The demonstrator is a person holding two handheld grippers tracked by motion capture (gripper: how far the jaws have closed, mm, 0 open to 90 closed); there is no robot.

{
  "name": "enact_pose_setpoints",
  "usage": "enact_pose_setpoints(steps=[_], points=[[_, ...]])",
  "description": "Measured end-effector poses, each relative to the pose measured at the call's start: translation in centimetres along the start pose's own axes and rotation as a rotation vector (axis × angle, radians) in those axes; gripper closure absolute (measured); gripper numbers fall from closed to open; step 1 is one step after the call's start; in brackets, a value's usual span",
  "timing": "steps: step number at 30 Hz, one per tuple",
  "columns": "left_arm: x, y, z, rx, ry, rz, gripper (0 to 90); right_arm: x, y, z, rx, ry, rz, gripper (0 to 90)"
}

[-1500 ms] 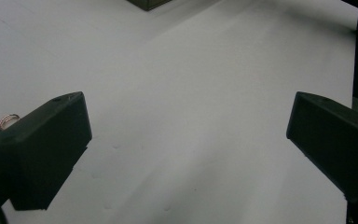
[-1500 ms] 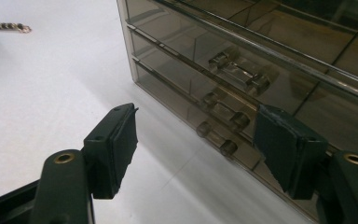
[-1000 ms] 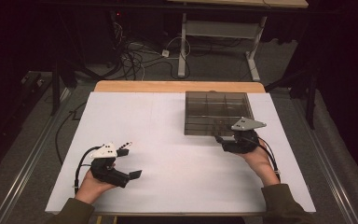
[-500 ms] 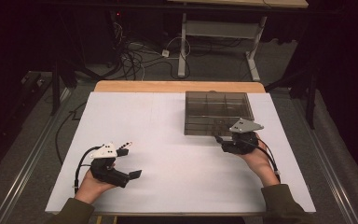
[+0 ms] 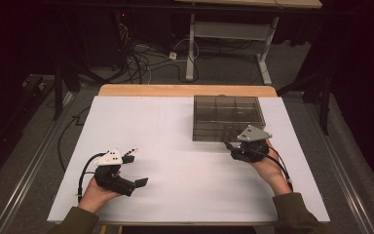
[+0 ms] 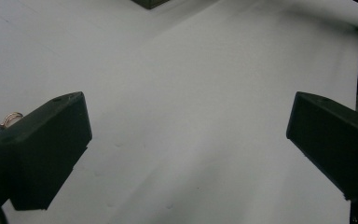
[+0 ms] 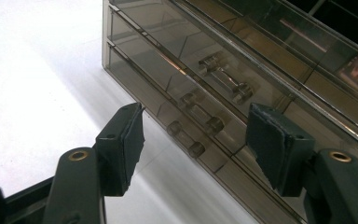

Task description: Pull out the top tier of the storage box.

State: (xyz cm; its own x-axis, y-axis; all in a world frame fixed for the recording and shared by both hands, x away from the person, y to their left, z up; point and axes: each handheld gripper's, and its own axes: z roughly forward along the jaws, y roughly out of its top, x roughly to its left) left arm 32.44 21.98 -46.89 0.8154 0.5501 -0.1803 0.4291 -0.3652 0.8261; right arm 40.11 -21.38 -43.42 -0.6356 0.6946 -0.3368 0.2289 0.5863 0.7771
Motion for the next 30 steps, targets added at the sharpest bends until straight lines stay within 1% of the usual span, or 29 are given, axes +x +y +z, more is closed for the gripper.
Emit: enact_pose_setpoints(steps=[1,4,5,13,19,23,26,28,29,30], points=[[0.0,0.0,0.0,0.000,0.000,0.000,0.0,0.1,0.0,0.0,0.004,-0.006,-0.012,38.2],[0.0,0.0,0.0,0.000,-0.001,0.001,0.0,0.2,0.0,0.1,0.005,-0.011,-0.020,38.3],[0.0,0.0,0.0,0.001,0.000,0.001,0.0,0.2,0.0,0.1,0.006,-0.016,-0.030,38.4],[0.0,0.0,0.0,-0.001,-0.002,0.003,0.0,0.5,0.0,0.0,0.004,-0.048,-0.063,39.0],[0.0,0.0,0.0,0.000,-0.003,0.003,0.0,0.8,0.0,0.1,0.006,-0.074,-0.109,39.7],[0.0,0.0,0.0,0.000,-0.002,0.003,0.0,1.0,0.0,0.1,0.008,-0.082,-0.121,39.9],[0.0,0.0,0.0,0.000,-0.002,0.004,0.0,1.1,0.0,0.1,0.006,-0.100,-0.144,40.3],[0.0,0.0,0.0,0.000,-0.003,0.003,0.0,1.2,0.0,0.1,0.006,-0.103,-0.148,40.5],[0.0,0.0,0.0,0.001,-0.002,0.004,0.0,1.3,0.0,0.1,0.007,-0.111,-0.164,41.2],[0.0,0.0,0.0,0.001,-0.002,0.003,0.0,1.3,0.0,0.1,0.007,-0.111,-0.164,41.2]])
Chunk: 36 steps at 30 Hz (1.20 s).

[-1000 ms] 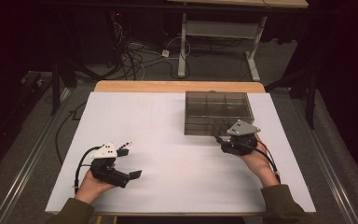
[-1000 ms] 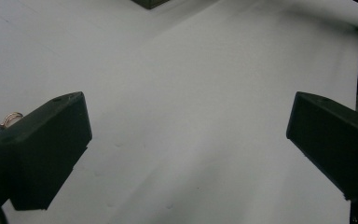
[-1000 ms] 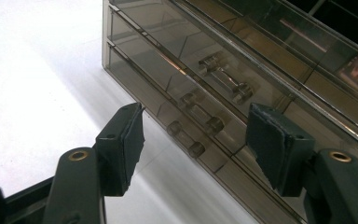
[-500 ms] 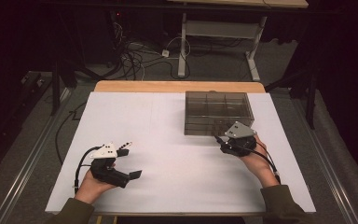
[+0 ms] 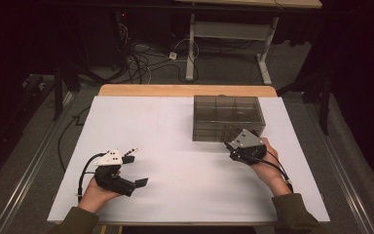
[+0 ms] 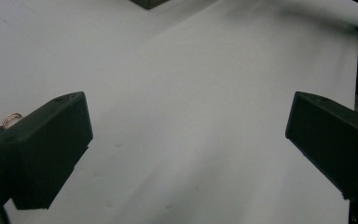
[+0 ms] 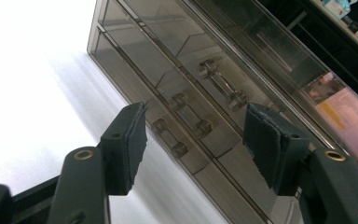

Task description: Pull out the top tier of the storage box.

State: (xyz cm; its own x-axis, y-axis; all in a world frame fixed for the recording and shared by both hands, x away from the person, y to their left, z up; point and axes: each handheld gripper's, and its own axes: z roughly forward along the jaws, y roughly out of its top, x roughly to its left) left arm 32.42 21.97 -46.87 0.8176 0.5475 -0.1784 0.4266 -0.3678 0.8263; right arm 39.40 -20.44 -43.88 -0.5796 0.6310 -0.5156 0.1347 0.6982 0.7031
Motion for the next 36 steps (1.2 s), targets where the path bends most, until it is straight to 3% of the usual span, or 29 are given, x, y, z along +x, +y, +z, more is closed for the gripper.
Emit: enact_pose_setpoints(steps=[36], points=[[0.0,0.0,-0.1,-0.003,0.001,0.001,0.0,1.5,0.2,0.1,0.020,-0.139,-0.206,46.6]])
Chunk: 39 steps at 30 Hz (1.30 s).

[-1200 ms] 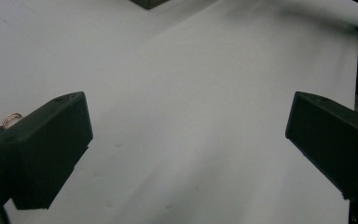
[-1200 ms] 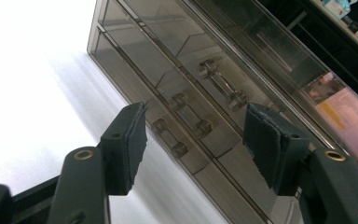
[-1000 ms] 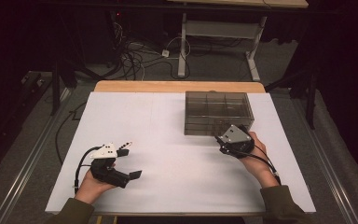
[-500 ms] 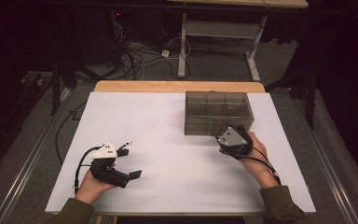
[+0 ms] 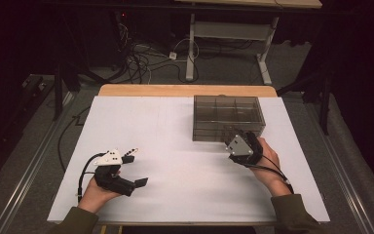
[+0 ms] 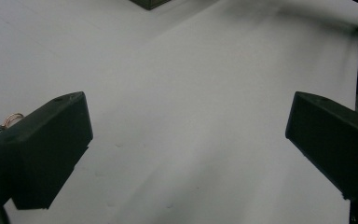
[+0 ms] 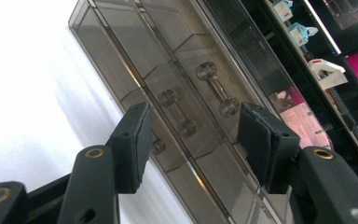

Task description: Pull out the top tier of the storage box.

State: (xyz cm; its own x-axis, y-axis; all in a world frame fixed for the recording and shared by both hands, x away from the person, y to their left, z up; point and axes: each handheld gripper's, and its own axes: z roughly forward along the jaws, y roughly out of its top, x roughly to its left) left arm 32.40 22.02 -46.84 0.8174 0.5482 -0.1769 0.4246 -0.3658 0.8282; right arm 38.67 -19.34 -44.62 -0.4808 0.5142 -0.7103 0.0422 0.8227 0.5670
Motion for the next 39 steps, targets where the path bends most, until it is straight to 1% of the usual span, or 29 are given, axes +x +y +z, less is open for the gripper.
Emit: enact_pose_setpoints(steps=[9,14,17,20,22,27,35,39], points=[[0.0,0.0,0.0,0.000,0.000,0.001,0.0,0.2,0.1,-0.1,0.005,-0.027,-0.033,47.8],[0.0,0.0,0.0,0.001,0.000,0.001,0.0,0.5,0.1,-0.1,0.016,-0.039,-0.071,48.3],[0.0,0.0,0.0,0.001,0.001,0.001,0.0,0.6,0.2,0.0,0.017,-0.057,-0.090,48.6],[0.0,0.0,0.0,0.002,0.001,0.002,0.0,0.7,0.2,0.0,0.017,-0.061,-0.099,49.0],[0.0,0.0,0.0,0.002,0.001,0.002,0.0,0.8,0.2,0.0,0.017,-0.073,-0.105,49.4],[0.0,0.0,0.0,0.002,0.002,0.003,0.0,0.9,0.2,0.0,0.020,-0.086,-0.124,50.2],[0.0,0.0,0.0,0.003,0.002,0.004,0.0,1.1,0.4,0.1,0.029,-0.118,-0.185,51.8],[-0.1,0.0,0.0,0.003,0.003,0.004,0.0,1.2,0.4,0.2,0.032,-0.133,-0.202,52.8]])
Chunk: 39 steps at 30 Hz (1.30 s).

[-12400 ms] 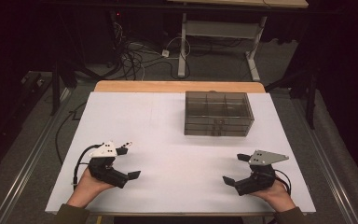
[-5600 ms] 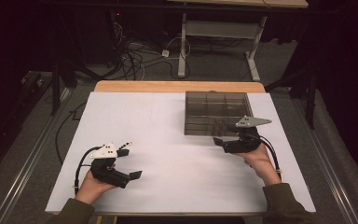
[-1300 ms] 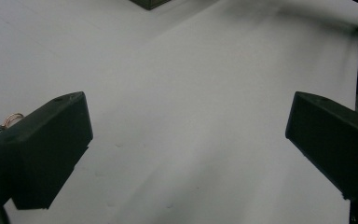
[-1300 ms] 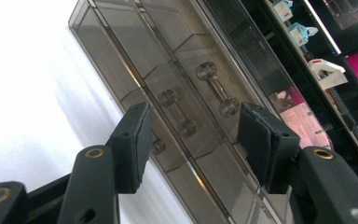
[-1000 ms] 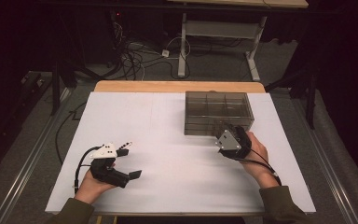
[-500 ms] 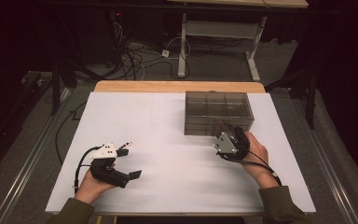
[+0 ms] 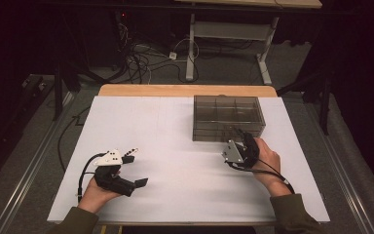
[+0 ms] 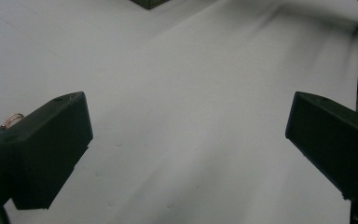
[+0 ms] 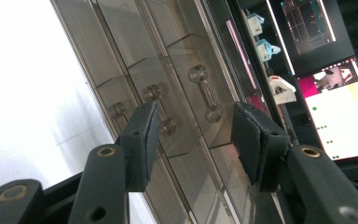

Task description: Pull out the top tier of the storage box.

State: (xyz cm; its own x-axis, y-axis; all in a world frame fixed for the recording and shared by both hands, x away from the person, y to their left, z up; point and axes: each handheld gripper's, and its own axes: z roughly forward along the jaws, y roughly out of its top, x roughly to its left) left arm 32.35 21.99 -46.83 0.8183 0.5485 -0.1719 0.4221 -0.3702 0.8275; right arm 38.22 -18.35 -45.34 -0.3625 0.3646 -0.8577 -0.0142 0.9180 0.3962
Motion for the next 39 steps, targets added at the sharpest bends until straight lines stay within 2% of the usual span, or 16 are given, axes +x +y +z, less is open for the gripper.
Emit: enact_pose_setpoints(steps=[6,12,28,39], points=[[-0.01,0.00,0.01,0.001,-0.001,0.000,0.0,0.31,0.09,0.17,0.014,-0.041,-0.063,56.6],[-0.01,0.00,0.01,0.000,-0.002,0.000,0.0,0.46,0.15,0.28,0.026,-0.077,-0.106,59.2],[-0.06,0.02,-0.02,-0.002,-0.003,0.001,0.0,0.77,0.11,0.55,0.033,-0.135,-0.178,67.3],[-0.09,0.02,-0.08,-0.005,0.000,0.000,0.0,0.76,0.19,0.89,0.041,-0.147,-0.221,72.2]])
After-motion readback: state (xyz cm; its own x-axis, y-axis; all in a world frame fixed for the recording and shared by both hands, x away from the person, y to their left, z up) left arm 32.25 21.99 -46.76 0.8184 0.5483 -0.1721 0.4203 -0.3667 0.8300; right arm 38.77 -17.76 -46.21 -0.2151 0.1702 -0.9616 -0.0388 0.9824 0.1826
